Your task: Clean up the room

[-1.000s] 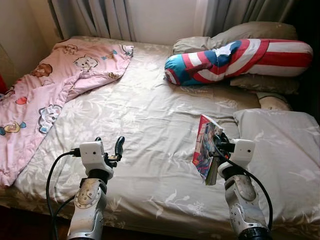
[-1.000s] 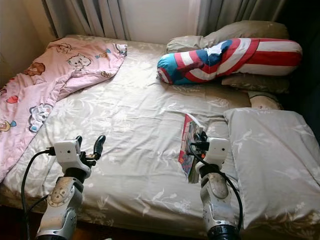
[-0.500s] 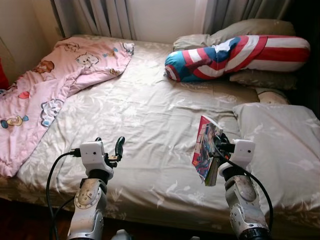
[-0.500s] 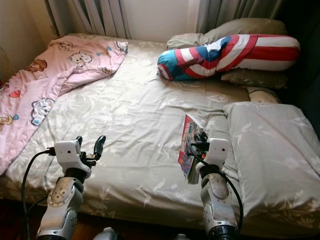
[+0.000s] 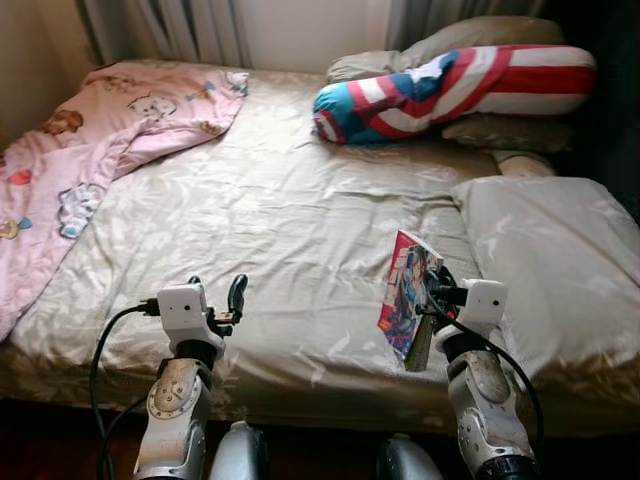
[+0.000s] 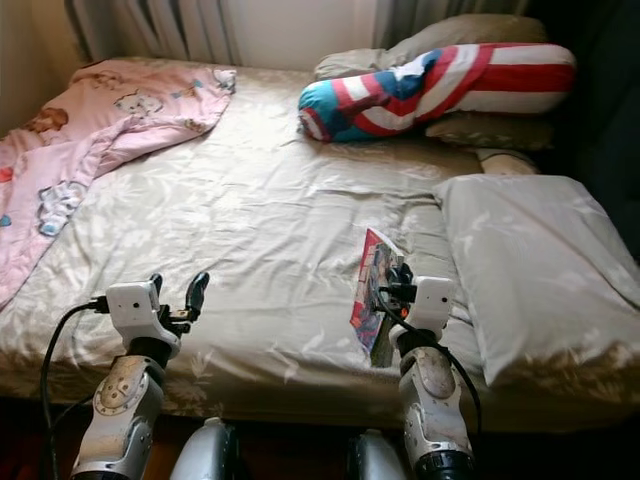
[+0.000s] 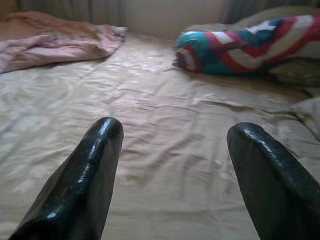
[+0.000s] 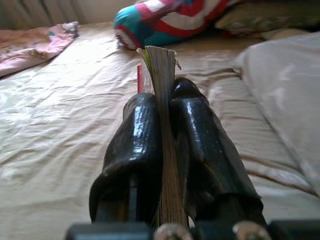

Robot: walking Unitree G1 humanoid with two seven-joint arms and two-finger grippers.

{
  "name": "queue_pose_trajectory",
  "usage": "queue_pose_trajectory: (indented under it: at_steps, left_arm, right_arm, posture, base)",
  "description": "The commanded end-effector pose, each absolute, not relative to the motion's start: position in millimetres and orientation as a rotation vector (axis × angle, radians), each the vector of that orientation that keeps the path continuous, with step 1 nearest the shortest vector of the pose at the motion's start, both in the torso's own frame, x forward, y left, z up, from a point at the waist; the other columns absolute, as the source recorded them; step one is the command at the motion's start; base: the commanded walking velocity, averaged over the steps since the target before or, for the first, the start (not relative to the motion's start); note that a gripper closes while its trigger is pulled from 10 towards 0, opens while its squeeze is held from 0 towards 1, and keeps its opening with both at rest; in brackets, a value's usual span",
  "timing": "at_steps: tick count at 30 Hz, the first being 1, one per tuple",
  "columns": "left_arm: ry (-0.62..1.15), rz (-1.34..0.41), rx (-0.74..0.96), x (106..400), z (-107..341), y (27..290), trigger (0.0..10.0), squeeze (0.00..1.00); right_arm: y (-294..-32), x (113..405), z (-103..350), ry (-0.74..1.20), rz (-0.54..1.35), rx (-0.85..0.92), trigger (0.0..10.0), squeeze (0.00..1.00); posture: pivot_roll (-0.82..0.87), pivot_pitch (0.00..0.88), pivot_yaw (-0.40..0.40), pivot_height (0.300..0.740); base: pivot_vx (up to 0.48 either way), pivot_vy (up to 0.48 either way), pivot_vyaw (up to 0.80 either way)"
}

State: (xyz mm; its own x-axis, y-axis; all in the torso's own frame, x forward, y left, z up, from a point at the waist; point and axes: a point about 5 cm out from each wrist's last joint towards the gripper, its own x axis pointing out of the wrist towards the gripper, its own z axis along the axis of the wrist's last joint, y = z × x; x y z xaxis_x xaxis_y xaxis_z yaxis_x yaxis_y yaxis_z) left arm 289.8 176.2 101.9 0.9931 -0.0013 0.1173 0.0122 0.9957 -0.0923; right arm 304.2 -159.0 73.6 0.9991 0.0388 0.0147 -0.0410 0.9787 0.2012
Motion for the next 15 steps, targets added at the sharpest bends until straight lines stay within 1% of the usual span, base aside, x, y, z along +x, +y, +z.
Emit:
queue_pose_trajectory:
  at_steps: [1, 15]
  left_arm:
    - [-0.094, -0.002, -0.096, 286.5, 96.6, 177.1, 10.0, 0.0]
    - [-0.1, -0.006, -0.105, 286.5, 98.0, 176.8, 10.0, 0.0]
  right_arm:
    - [-158.2, 309.8, 82.6, -0.048, 0.051, 0.198, 10.0, 0.0]
    - [-156.2, 309.8, 83.1, -0.052, 0.06, 0.202, 10.0, 0.0]
  posture:
    - [-0.05, 0.121, -0.042, 0.636]
    - [-0.04, 0.119, -0.041, 0.636]
  base:
    - [0.0, 0.0, 0.0]
    - [0.0, 0.0, 0.0]
